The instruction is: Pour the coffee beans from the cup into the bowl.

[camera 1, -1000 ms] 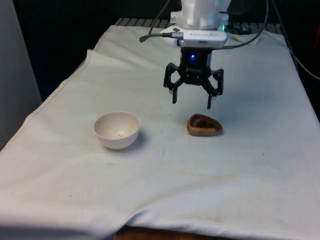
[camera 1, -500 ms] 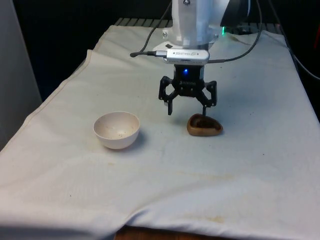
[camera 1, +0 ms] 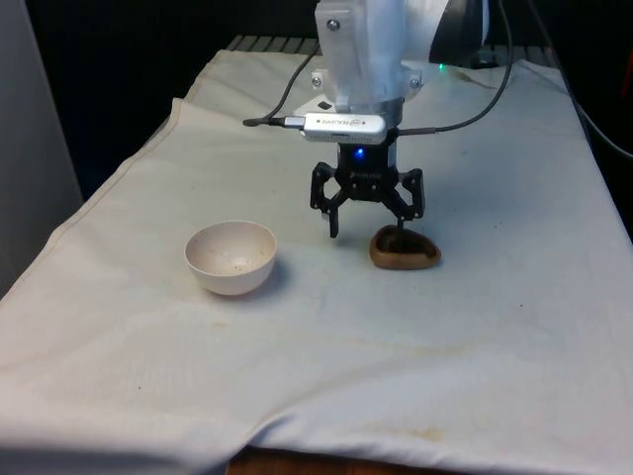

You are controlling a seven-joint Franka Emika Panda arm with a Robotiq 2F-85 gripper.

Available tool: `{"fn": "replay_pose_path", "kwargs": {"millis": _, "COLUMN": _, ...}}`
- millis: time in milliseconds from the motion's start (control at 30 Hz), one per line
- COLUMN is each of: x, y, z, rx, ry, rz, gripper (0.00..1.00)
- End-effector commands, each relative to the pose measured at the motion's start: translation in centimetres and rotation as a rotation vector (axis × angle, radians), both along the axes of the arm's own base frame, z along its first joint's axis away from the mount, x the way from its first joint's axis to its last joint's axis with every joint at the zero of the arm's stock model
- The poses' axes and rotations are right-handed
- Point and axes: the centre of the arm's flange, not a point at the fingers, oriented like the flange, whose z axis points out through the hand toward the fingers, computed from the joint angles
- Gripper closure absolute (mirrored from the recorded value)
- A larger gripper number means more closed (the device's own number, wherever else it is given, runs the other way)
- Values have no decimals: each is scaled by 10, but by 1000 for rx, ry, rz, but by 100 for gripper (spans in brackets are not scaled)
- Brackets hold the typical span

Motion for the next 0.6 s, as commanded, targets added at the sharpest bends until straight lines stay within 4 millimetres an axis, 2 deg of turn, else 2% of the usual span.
{"fn": "replay_pose_path", "kwargs": {"millis": 0, "x": 1, "y": 0, "z": 0, "rx": 10, "ry": -4, "rz": 1, "gripper": 0}}
{"fn": "replay_pose_path", "kwargs": {"millis": 567, "x": 1, "y": -1, "z": -3, "rx": 12, "ry": 1, "rz": 0, "gripper": 0}}
